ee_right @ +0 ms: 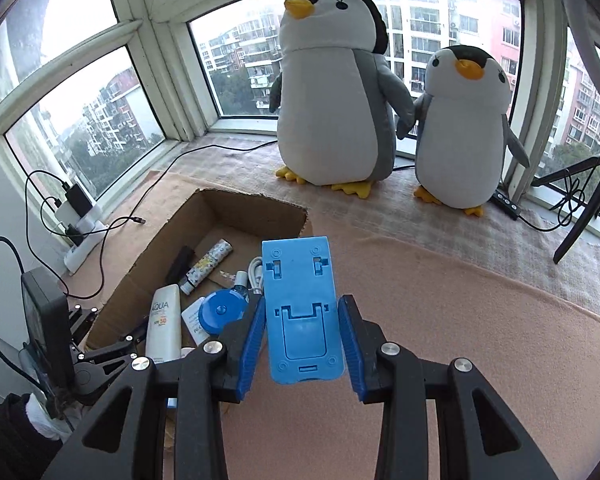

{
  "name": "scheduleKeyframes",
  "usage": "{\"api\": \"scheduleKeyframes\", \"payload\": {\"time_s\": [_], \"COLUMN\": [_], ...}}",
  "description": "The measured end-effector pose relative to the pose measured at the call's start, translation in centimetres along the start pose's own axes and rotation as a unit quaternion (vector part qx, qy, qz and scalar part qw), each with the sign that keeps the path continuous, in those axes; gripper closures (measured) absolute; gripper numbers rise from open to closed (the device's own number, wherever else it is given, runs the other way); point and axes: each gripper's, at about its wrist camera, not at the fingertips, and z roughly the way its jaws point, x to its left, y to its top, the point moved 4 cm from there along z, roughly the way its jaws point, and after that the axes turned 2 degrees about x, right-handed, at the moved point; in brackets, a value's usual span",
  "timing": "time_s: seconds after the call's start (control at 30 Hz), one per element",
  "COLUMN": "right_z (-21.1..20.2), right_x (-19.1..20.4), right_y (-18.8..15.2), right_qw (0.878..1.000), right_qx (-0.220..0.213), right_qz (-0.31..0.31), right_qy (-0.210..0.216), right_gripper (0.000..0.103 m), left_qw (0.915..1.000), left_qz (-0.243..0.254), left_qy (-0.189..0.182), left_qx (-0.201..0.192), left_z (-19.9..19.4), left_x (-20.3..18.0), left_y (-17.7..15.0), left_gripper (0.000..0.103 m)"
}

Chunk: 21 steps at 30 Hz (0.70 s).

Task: Organize rigid objects
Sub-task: 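Carry the blue phone stand into the box and release it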

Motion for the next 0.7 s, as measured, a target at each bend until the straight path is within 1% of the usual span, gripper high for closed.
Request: {"api": "scheduleKeyframes", "payload": {"time_s": [0.17, 0.3, 0.5, 0.7], "right_z": [2.2, 4.2, 6.3, 7.0], "right_x": [3.1, 4.7, 5.9, 6.5], "right_y": [1.4, 2.0, 2.2, 2.3], "right_qw": [1.000, 0.999, 0.998, 0.998], "right_qx": [0.009, 0.020, 0.037, 0.041], "right_qz": [-0.021, -0.029, -0.037, -0.044], "right_qy": [0.015, 0.019, 0.021, 0.023], "right_gripper": [0.069, 0.069, 0.069, 0.068], "left_qw": [1.0000, 1.0000, 1.0000, 1.0000], "left_qz": [-0.001, -0.001, -0.003, -0.002], "left_qy": [-0.001, -0.002, -0.002, -0.002], "left_qx": [0.000, 0.000, 0.000, 0.000], "left_z": [0.0, 0.0, -0.1, -0.1], "left_x": [0.0, 0.0, -0.1, -0.1], "left_y": [0.0, 0.0, 0.0, 0.0], "left_gripper": [0.052, 0.052, 0.052, 0.052]}}
